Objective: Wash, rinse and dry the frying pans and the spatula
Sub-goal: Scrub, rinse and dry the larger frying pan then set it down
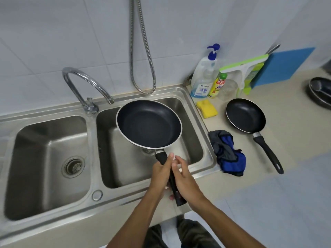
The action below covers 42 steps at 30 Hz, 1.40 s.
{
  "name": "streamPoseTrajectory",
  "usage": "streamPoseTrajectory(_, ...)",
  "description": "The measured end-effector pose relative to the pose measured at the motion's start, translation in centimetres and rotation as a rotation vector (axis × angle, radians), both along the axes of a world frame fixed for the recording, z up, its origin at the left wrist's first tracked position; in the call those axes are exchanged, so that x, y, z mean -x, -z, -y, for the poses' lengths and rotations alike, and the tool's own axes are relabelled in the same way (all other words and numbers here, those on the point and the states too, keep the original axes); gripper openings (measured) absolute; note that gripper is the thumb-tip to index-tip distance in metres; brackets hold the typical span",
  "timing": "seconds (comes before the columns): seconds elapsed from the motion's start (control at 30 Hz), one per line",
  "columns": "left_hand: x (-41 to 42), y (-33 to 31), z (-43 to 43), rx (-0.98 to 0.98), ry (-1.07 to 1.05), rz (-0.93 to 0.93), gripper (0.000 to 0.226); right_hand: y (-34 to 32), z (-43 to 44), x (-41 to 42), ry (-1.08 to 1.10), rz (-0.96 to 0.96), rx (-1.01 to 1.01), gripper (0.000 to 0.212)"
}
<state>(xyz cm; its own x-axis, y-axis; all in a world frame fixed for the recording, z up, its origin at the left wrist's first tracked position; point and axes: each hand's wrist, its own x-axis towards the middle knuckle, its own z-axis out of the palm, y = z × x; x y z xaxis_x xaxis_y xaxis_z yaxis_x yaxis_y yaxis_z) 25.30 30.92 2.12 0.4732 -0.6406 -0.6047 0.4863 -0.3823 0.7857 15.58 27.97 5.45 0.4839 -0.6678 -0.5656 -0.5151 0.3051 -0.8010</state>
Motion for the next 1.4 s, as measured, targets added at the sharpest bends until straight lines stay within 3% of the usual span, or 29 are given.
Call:
streamPoseTrajectory(0.2, 1.2, -0.3, 0.2, -0.061, 0.019, 0.044, 0.067, 0.8, 0.9, 1.5, -0.135, 0.028, -0.061, 0.056)
streamPoseTrajectory(0.27, 1.8, -0.4, 0.2, -0.063, 0.037, 0.049, 0.071, 0.8, 1.2, 2.4, -0.170, 0.053, -0.013, 0.051)
streamPoseTrajectory(0.37, 3.2, -0.8, 0.5, -0.048, 0.050, 0.059, 0.065, 0.1, 1.5, 3.7, -0.218, 0.084, 0.120, 0.037)
streamPoseTrajectory(0.53, 6.6, -1.7, 1.6, -0.029, 0.065, 0.063, 0.063, -0.1, 2.6, 7.1, -0.243, 0.076, 0.236, 0.034)
streamPoseTrajectory(0.77, 13.9, -3.7, 4.5, 0.081, -0.028, 0.112, 0.040, -1.2, 5.5, 14.4, -0.264, 0.148, 0.344, 0.027)
streamPoseTrajectory(1.0, 21.6, -6.2, 9.6, 0.193, 0.034, 0.169, 0.037, -2.3, 10.1, 22.2, -0.195, 0.178, 0.440, 0.036)
streamPoseTrajectory(1.17, 26.8, -6.7, 14.9, 0.187, 0.103, 0.111, 0.035, -3.0, 14.3, 28.1, -0.092, 0.146, 0.527, 0.042)
streamPoseTrajectory(1.4, 34.0, -6.6, 23.2, 0.229, 0.314, 0.087, 0.039, -3.7, 20.1, 36.0, 0.087, 0.092, 0.556, 0.040)
